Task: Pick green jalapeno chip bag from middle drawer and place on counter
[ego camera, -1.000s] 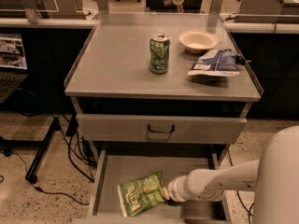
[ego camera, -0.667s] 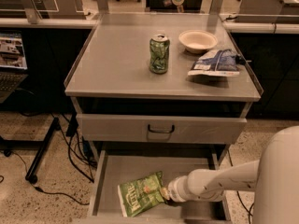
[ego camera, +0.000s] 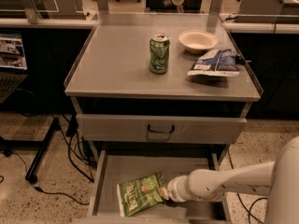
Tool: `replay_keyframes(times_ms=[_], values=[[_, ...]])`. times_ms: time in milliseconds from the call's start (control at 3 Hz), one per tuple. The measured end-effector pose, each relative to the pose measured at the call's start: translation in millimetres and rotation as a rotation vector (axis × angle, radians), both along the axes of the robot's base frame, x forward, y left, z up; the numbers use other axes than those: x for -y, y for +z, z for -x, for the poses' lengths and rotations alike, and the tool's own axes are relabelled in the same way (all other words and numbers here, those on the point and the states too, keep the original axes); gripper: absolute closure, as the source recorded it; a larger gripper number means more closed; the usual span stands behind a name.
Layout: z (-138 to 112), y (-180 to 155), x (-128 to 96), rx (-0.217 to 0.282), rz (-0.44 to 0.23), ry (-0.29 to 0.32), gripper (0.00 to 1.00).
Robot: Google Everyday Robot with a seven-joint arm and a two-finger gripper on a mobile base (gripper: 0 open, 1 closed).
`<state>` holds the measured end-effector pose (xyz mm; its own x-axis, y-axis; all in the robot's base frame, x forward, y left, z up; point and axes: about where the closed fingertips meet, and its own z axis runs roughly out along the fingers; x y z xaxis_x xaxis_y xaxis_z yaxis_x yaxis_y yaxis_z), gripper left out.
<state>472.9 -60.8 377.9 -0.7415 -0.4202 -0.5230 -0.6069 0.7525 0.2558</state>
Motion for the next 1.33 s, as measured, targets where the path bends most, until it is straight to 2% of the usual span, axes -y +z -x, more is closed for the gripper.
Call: replay_keyframes(times_ms=[333,667,1333], values=[[21.5,45.3,-8.9,0.027,-0.039,0.054,1.00],[40.8,105.5,-14.6,0.068,-0.060,0.093,1.00],[58.5,230.2,-40.6,0.199,-0.033,0.206,1.00]])
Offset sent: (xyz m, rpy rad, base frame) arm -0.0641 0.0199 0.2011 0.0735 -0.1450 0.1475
